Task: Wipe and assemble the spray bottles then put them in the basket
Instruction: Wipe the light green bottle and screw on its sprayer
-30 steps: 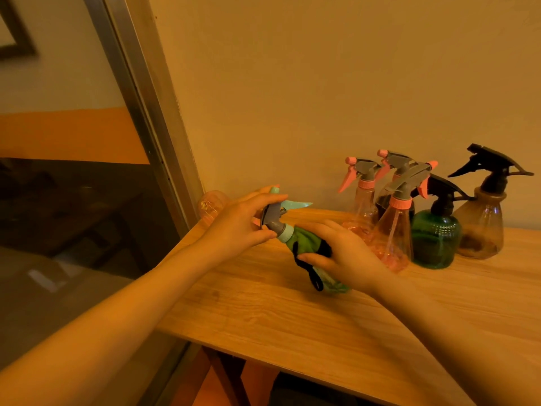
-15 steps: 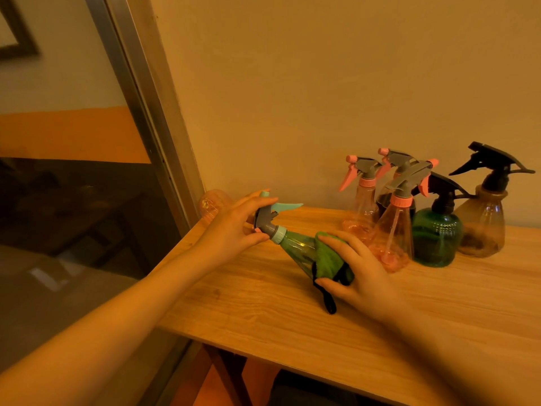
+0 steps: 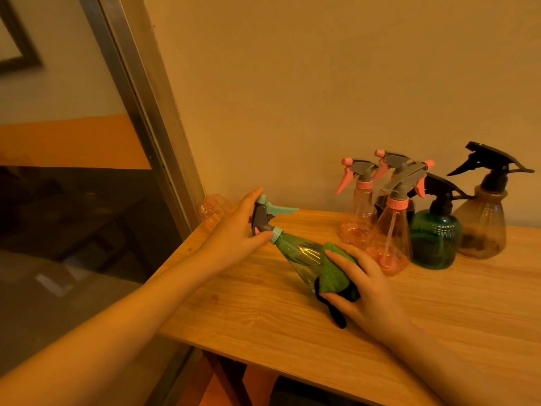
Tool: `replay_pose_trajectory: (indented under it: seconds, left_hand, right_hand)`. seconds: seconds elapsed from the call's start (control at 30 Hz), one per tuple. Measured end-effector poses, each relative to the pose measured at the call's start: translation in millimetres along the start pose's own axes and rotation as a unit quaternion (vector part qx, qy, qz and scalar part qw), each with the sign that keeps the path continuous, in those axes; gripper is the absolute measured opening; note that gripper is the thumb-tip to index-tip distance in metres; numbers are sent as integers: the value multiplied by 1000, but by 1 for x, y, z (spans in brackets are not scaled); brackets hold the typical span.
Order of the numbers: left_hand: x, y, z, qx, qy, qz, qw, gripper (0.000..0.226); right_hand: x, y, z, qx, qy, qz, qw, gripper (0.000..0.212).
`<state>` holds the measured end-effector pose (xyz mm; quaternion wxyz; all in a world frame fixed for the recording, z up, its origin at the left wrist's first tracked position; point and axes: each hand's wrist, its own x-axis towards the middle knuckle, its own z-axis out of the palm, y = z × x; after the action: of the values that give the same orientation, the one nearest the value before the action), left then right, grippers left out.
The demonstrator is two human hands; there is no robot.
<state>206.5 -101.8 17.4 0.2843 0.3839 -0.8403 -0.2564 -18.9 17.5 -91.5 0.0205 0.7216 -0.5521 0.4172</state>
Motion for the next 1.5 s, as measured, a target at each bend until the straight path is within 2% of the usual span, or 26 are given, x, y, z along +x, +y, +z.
replay_pose_trajectory:
  seconds: [0.2,0.33,0.47,0.6,0.87,1.1,1.3,1.4,1.5]
  left_hand:
    - [-2,11,1,-59,1,2,998,73]
    - [-4,18,0,-95,7,40,995,66]
    - [-6,26,2,-150,30,74,986,55]
    - [-5,30,4,-174,40,81,981,49]
    - [-9,32,0,-236,57,35,969,8]
    - [-3,36,-6,-324,64,-59,942,16]
    - [-2,38,-5,-327,45,-48,943,19]
    - [-2,39,-5,-380,26,-49,923,10]
    - [-1,33,-8,-419,38,-62,905,22]
  right_hand:
    - [15,-10,1,24,7,47,999,63]
    - [40,-20,-4,1,-24,78,997,62]
    - [58,-27,-6,0,-63,82,995,63]
    - [62,-32,-3,0,-53,84,995,64]
    - [31,-26,2,32,-33,66,997,71]
    - [17,-28,0,35,-27,56,997,72]
    - [31,-29,-3,34,-38,72,996,68]
    - [40,-32,-2,25,-58,68,996,70]
    - [36,-33,2,20,-67,55,996,71]
